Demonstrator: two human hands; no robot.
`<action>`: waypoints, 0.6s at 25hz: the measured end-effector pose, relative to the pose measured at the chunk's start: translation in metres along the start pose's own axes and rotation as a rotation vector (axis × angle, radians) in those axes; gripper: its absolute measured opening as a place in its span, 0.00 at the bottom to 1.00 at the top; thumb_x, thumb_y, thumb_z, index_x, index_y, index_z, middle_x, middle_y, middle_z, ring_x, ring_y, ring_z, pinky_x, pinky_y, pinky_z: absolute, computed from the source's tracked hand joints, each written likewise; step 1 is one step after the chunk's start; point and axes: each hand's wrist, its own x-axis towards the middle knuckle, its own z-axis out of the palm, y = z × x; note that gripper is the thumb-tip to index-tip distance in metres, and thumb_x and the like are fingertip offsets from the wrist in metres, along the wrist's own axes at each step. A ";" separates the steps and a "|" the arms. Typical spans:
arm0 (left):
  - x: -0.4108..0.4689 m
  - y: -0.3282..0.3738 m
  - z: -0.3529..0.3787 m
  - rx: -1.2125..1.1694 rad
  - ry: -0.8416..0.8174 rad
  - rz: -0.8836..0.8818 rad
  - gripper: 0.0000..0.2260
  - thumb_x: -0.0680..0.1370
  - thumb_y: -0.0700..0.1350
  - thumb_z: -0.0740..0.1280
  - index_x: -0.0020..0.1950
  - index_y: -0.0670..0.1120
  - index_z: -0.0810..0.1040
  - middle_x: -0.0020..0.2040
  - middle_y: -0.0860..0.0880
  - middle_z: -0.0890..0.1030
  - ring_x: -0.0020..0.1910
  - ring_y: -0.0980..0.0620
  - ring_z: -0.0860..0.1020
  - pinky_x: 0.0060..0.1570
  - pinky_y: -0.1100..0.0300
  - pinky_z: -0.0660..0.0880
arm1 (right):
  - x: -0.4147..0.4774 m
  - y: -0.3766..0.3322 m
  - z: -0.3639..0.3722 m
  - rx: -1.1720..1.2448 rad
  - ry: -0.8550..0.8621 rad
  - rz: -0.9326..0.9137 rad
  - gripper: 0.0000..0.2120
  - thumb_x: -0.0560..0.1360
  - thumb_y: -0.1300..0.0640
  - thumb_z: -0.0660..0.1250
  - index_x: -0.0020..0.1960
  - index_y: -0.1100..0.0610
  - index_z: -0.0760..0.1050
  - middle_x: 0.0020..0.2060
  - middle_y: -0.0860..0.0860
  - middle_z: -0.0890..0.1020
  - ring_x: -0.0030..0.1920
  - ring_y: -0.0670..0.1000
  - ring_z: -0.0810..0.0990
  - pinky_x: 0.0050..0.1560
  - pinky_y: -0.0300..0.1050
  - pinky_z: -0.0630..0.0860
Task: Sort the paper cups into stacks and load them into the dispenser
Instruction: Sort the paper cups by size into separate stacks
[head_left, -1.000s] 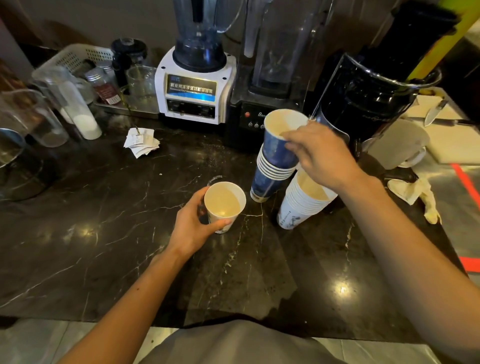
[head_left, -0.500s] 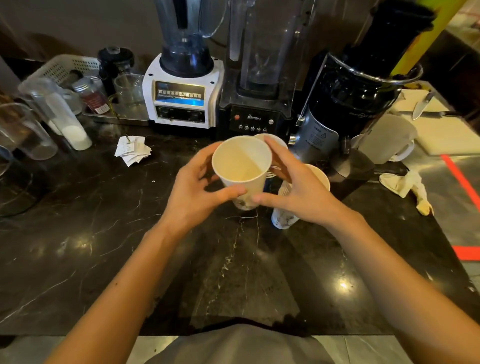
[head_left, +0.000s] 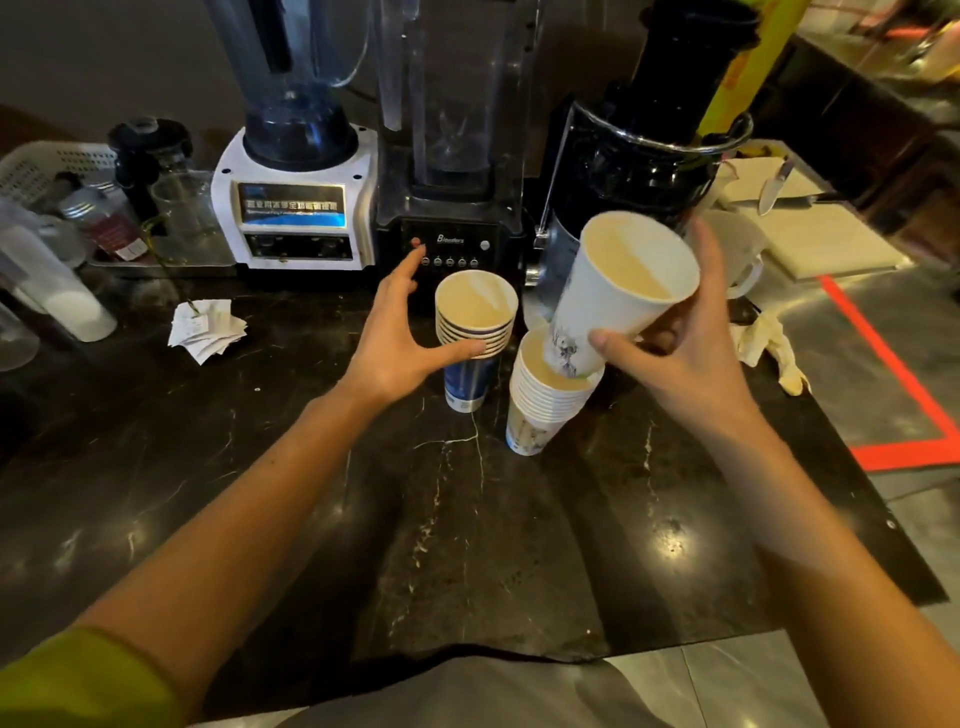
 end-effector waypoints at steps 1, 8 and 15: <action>0.004 -0.006 0.002 0.041 -0.012 -0.007 0.52 0.63 0.56 0.78 0.78 0.53 0.50 0.78 0.50 0.56 0.75 0.52 0.59 0.73 0.48 0.61 | -0.003 0.009 0.004 -0.044 -0.034 0.012 0.53 0.68 0.55 0.78 0.78 0.46 0.43 0.64 0.23 0.61 0.64 0.25 0.62 0.63 0.27 0.66; 0.019 -0.028 0.029 0.071 -0.069 -0.041 0.53 0.64 0.53 0.79 0.79 0.51 0.48 0.77 0.50 0.58 0.75 0.51 0.59 0.73 0.52 0.59 | -0.018 0.055 0.029 -0.194 -0.148 0.066 0.43 0.70 0.45 0.75 0.77 0.49 0.56 0.70 0.39 0.65 0.70 0.40 0.63 0.72 0.47 0.64; 0.020 -0.038 0.036 0.000 -0.055 -0.096 0.54 0.63 0.48 0.81 0.79 0.51 0.48 0.75 0.50 0.64 0.74 0.51 0.63 0.72 0.50 0.62 | -0.034 0.077 0.055 -0.056 -0.150 0.216 0.60 0.63 0.42 0.78 0.78 0.43 0.38 0.75 0.39 0.57 0.73 0.39 0.54 0.74 0.48 0.54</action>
